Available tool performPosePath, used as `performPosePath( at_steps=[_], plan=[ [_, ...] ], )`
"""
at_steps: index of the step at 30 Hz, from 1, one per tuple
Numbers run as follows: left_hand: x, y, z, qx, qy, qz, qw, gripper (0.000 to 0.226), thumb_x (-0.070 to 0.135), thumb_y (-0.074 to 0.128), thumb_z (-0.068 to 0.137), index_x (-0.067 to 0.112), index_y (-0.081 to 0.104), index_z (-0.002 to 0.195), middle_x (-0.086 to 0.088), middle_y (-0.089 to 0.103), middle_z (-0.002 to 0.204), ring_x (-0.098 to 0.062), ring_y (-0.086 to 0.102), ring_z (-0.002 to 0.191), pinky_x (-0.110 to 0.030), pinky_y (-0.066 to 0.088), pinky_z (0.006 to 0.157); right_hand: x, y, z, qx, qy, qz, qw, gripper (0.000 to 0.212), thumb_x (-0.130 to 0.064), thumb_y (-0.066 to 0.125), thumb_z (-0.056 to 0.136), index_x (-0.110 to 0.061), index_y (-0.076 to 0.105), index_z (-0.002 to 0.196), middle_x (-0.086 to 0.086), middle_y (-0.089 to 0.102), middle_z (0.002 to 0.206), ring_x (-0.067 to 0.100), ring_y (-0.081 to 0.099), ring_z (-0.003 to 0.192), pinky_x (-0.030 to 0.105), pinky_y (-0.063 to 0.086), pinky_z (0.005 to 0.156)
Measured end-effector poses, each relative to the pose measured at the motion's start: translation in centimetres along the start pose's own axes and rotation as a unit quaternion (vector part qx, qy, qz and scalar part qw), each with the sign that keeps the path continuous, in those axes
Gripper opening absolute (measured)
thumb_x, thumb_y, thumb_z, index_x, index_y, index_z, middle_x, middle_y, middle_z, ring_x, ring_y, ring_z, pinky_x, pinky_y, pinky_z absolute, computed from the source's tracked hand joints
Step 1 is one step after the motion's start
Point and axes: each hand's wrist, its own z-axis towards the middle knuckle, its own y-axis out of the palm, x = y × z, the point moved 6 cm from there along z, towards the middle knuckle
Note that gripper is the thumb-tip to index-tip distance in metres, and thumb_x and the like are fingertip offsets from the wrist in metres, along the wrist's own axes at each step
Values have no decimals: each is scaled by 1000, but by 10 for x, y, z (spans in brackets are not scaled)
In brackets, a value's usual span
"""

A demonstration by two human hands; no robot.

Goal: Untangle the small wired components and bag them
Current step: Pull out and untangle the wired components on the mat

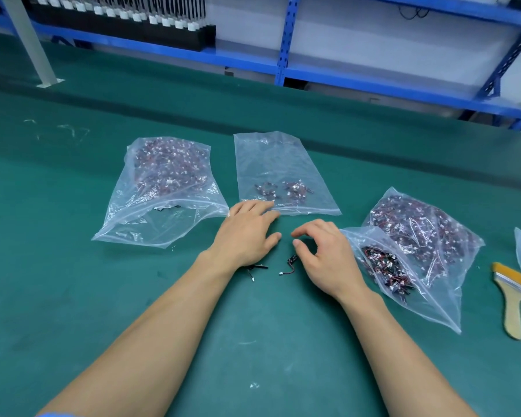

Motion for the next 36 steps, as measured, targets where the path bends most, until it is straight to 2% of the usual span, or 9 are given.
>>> performPosePath(
  at_steps=[6, 10, 14, 18, 20, 22, 27, 32, 36],
  plan=[
    [2, -9, -1, 30, -1, -40, 999, 62, 39, 54, 98, 20, 35, 154, 8, 33, 159, -13, 29, 144, -35, 19, 117, -1, -2, 3, 9, 2, 4, 1000, 12, -11, 65, 92, -15, 71, 102, -3, 67, 103, 20, 54, 102, 29, 40, 92],
    [6, -17, -2, 58, 11, -79, 995, 58, 21, 50, 100, 17, 33, 155, 6, 32, 161, -15, 28, 144, -38, 27, 115, -13, -6, 19, 35, -27, -17, 999, 30, 4, 53, 93, -6, 70, 115, 7, 70, 118, 25, 58, 115, 24, 38, 102],
    [7, -21, -2, 74, 25, -101, 992, 57, 7, 44, 99, 14, 33, 155, 4, 31, 161, -19, 31, 144, -43, 35, 114, -19, 12, 48, -57, -15, -99, 993, 54, 9, 44, 88, -6, 55, 139, 10, 57, 141, 28, 47, 133, 34, 39, 108],
    [9, -23, -2, 91, 42, -122, 987, 59, -1, 42, 97, 12, 35, 154, 2, 34, 160, -21, 35, 142, -46, 38, 111, -9, 28, 66, -125, 30, -223, 966, 62, -5, 53, 92, -17, 36, 151, 4, 41, 149, 34, 38, 129, 38, 46, 88],
    [10, -23, -2, 93, 47, -122, 987, 60, -2, 43, 96, 12, 36, 154, 2, 34, 160, -21, 36, 141, -47, 39, 110, -6, 33, 71, -154, 40, -277, 948, 61, -12, 54, 94, -20, 32, 151, 6, 39, 151, 38, 38, 128, 41, 46, 92],
    [9, -22, -2, 89, 45, -118, 988, 62, -2, 43, 95, 13, 35, 154, 3, 33, 160, -20, 34, 141, -47, 39, 110, -4, 37, 74, -168, 35, -298, 939, 55, -13, 52, 95, -20, 37, 148, 7, 43, 147, 39, 38, 129, 43, 45, 94],
    [6, -20, -2, 79, 40, -121, 989, 65, -5, 41, 92, 12, 34, 155, 4, 33, 161, -21, 33, 142, -48, 38, 111, -1, 32, 80, -116, 14, -247, 962, 34, -6, 50, 95, -17, 59, 126, 8, 60, 121, 34, 50, 116, 37, 46, 75],
    [4, -19, -1, 72, 35, -131, 988, 59, -4, 41, 97, 12, 35, 154, 3, 34, 160, -22, 32, 142, -47, 37, 111, -1, 24, 78, -76, -36, -212, 974, 31, -5, 56, 93, -17, 74, 114, 8, 68, 104, 33, 60, 101, 39, 49, 81],
    [1, -17, -1, 67, 25, -141, 987, 56, 0, 39, 101, 14, 34, 155, 6, 32, 161, -17, 29, 143, -44, 37, 113, -7, 12, 66, -4, -75, -105, 992, 22, 0, 67, 85, -11, 80, 98, 9, 74, 93, 32, 67, 89, 39, 53, 81]
  ],
)
